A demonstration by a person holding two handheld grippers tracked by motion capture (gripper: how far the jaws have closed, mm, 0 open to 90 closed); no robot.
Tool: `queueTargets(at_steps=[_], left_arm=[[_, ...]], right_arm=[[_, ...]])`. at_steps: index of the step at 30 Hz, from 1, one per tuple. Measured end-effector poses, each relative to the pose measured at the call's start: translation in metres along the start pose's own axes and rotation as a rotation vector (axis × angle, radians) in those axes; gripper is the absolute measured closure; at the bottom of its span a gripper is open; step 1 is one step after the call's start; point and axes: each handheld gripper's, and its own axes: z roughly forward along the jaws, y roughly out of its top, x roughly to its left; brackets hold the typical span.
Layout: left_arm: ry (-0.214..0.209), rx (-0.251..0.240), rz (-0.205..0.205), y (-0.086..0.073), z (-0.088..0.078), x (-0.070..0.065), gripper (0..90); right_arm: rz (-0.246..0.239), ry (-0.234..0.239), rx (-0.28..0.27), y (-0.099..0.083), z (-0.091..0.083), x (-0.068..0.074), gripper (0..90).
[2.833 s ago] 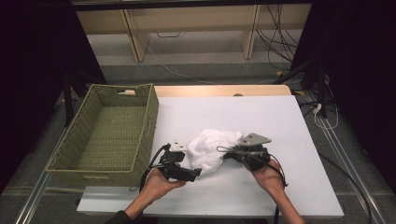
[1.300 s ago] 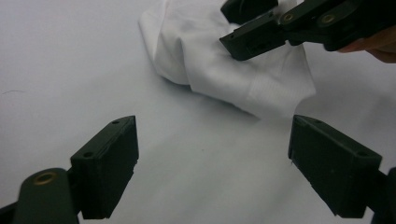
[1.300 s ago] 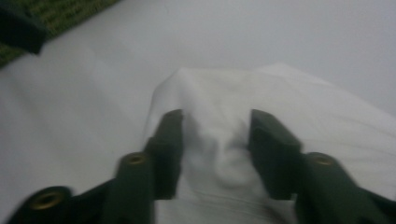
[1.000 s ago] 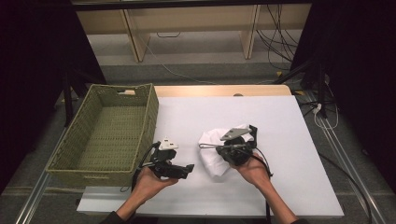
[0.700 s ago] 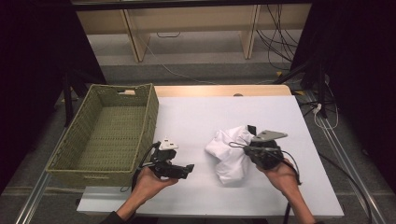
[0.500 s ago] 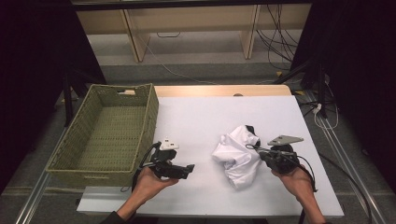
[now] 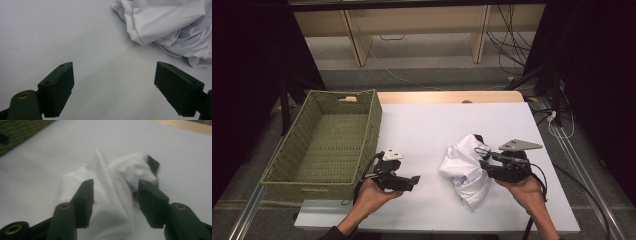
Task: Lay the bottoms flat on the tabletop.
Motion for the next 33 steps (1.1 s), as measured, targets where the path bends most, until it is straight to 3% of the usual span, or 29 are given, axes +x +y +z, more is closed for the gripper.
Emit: queueTargets(at_steps=[2,3,4,7,8,9,11,12,14,15,18,19,20,21,22,26,28,29,30,33], left_arm=[[0.000,0.000,-0.001,0.000,0.000,0.000,15.9],[0.000,0.000,-0.001,0.000,0.000,0.000,15.9],[0.000,0.000,0.001,-0.001,0.000,0.000,15.9],[0.000,0.001,0.002,-0.001,0.000,0.000,15.9],[0.000,0.001,0.001,-0.001,0.000,0.000,15.9],[0.000,0.001,0.001,-0.001,0.000,0.000,15.9],[0.002,-0.001,-0.001,-0.001,-0.001,0.001,15.9],[0.002,-0.002,-0.003,-0.001,-0.001,0.002,15.9],[0.002,-0.007,-0.007,0.000,-0.002,0.002,15.9],[0.004,-0.007,-0.007,0.000,-0.002,0.003,15.9],[0.004,-0.002,-0.006,0.000,-0.001,0.003,15.9],[0.004,-0.001,-0.005,-0.001,-0.001,0.003,15.9],[0.004,-0.003,-0.005,-0.001,-0.001,0.002,15.9],[0.004,-0.003,-0.004,0.000,-0.001,0.002,15.9],[0.004,-0.003,-0.005,0.000,-0.001,0.002,15.9],[0.006,-0.001,-0.004,0.000,-0.001,0.003,15.9],[0.008,0.000,-0.004,-0.001,0.000,0.003,16.0],[0.008,0.000,-0.004,-0.001,0.000,0.003,15.9],[0.008,0.001,-0.004,-0.001,0.000,0.003,15.9],[0.008,0.001,-0.003,-0.001,0.000,0.003,16.0]], right_arm=[[-0.048,0.026,0.013,0.006,0.005,0.014,43.5],[-0.090,0.053,0.044,0.009,0.014,0.025,44.2],[-0.090,0.053,0.044,0.009,0.014,0.025,44.2],[-0.136,0.062,0.129,0.006,0.034,0.038,47.8],[-0.177,0.040,0.189,0.002,0.045,0.043,63.4],[-0.177,0.040,0.189,0.002,0.045,0.043,63.4],[-0.192,0.015,0.203,0.000,0.050,0.045,81.8],[-0.197,0.008,0.203,0.000,0.048,0.045,85.8],[-0.182,-0.025,0.145,0.005,0.033,0.041,87.3],[-0.182,-0.025,0.145,0.005,0.033,0.041,87.3],[-0.141,-0.076,0.068,0.008,0.013,0.027,87.4],[-0.115,-0.102,0.044,0.007,0.008,0.021,87.4],[-0.056,-0.147,0.006,0.003,-0.001,0.004,87.4],[-0.056,-0.147,0.006,0.003,-0.001,0.004,87.4],[-0.021,-0.171,0.003,-0.001,-0.004,-0.007,87.3],[0.093,-0.238,0.026,-0.019,-0.006,-0.040,87.2],[0.151,-0.282,0.076,-0.032,-0.001,-0.060,87.2],[0.151,-0.282,0.076,-0.032,-0.001,-0.060,87.2],[0.177,-0.300,0.114,-0.040,0.004,-0.070,87.1],[0.202,-0.308,0.159,-0.046,0.010,-0.078,87.0]])
